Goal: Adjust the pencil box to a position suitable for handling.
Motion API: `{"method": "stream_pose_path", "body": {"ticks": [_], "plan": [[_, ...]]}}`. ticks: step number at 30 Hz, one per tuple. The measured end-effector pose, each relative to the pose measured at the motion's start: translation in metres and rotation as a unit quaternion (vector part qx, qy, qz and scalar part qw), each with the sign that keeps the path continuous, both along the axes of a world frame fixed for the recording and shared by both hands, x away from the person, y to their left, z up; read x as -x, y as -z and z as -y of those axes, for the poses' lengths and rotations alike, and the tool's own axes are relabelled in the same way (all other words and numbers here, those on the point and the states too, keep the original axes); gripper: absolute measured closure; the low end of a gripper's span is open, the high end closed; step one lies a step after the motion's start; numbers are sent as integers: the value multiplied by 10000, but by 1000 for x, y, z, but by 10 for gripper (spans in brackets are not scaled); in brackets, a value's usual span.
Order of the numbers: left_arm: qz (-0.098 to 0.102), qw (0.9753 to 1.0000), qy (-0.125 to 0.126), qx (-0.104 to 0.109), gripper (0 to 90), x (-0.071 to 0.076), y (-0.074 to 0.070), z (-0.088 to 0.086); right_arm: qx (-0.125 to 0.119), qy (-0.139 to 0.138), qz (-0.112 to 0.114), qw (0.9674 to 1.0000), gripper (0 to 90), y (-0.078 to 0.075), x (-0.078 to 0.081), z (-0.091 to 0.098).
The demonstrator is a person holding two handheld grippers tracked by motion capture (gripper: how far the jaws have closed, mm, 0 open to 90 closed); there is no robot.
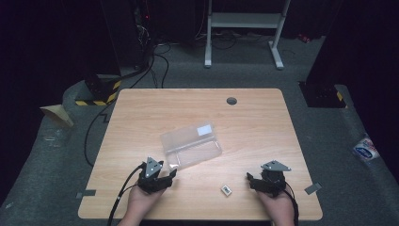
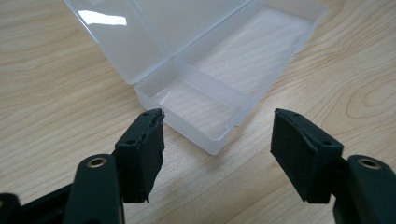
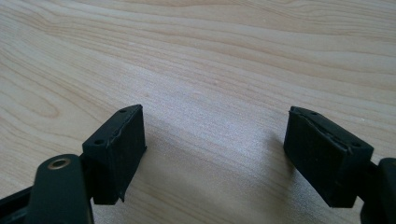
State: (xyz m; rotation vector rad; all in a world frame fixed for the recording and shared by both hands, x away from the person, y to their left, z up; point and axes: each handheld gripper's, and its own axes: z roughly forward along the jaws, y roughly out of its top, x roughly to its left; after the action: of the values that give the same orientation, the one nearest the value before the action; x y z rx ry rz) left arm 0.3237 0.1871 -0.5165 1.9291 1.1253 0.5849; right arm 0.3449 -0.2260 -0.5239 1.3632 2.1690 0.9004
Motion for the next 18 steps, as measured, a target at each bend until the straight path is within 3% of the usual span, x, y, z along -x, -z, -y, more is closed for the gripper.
{"method": "stream_pose_path", "body": {"ticks": [3, 7, 11, 12, 18], "plan": [[-173, 9998, 4, -24, 336, -3, 3, 2, -3, -2, -2, 10000, 204, 0, 0, 0], [-401, 9990, -16, -177, 430, -7, 7, 6, -3, -2, -3, 10000, 205, 0, 0, 0], [-435, 9987, -83, -240, 522, -9, 8, 9, -2, -5, -2, 10000, 206, 0, 0, 0], [-522, 9982, -143, -243, 545, -12, 8, 7, -2, -5, -1, 10000, 206, 0, 0, 0], [-528, 9980, -271, -228, 604, -17, 8, 5, -2, -6, 0, 10000, 206, 0, 0, 0]]}}
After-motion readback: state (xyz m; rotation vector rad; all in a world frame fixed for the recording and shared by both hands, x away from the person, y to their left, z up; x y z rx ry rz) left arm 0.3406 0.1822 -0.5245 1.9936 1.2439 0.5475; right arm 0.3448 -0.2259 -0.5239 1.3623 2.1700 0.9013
